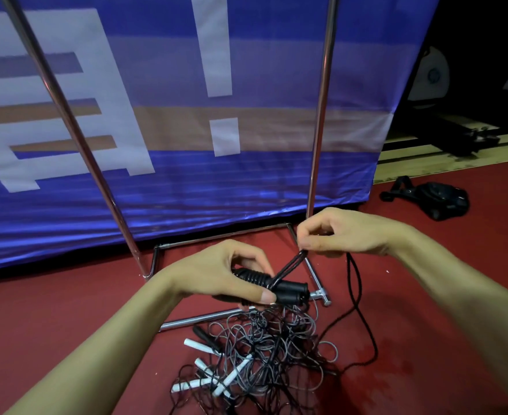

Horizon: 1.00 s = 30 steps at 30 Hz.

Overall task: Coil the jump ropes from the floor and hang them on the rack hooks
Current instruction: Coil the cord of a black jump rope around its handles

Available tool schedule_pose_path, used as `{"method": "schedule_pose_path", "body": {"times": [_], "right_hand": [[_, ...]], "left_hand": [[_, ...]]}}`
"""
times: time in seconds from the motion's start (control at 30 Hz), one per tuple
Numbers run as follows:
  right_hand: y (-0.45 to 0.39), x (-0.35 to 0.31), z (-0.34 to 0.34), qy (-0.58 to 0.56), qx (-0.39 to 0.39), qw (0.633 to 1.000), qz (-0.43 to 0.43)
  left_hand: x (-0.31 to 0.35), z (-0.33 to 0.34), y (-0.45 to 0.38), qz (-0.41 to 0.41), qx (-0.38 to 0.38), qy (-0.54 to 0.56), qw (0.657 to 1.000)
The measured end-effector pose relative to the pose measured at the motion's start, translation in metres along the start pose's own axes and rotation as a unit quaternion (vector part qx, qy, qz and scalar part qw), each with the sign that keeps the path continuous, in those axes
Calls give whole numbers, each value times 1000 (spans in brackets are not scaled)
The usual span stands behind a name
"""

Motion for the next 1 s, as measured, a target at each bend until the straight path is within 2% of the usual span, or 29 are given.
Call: {"method": "schedule_pose_path", "body": {"times": [0.13, 0.27, 0.33, 0.4, 0.47, 0.53, 0.63, 0.67, 0.73, 0.8, 0.87, 1.0], "right_hand": [[-8, 8, -5, 161, 81, 983, -22], [-14, 14, 9, 214, 70, 974, -17], [-16, 24, 17, 154, 65, 986, 21], [-18, 34, 24, 43, 81, 994, 57], [-18, 39, 27, -90, 109, 986, 87], [-17, 34, 28, -209, 105, 969, 74], [-15, 24, 33, -309, 34, 950, 12], [-15, 23, 34, -307, 29, 951, 2], [-15, 25, 27, -239, 74, 968, -12], [-16, 23, 14, -104, 146, 983, -30], [-16, 20, 9, 14, 170, 985, -39], [-20, 22, 18, 29, 186, 982, -13]], "left_hand": [[3, 12, -5, -8, -6, -13, 1000], [8, 10, -8, 21, 51, -16, 998], [13, 5, -7, 44, 83, 20, 995], [13, -2, -6, 50, 111, 76, 990], [11, -11, -3, 54, 124, 126, 983], [10, -20, 1, 72, 126, 154, 977], [9, -26, 6, 82, 121, 188, 971], [8, -27, 7, 81, 121, 198, 969], [6, -28, 7, 80, 120, 207, 968], [3, -29, 5, 79, 125, 198, 969], [-1, -29, 3, 74, 142, 185, 970], [-6, -37, -2, 71, 191, 236, 950]]}}
Point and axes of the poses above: each hand's wrist, its own y-axis away from the middle knuckle, its own z-axis out of the palm, x = y × z, the point moved 8 cm from there along -y, towards the middle knuckle, and after that the axes turned 5 degrees about -z, right-handed, at the moved point
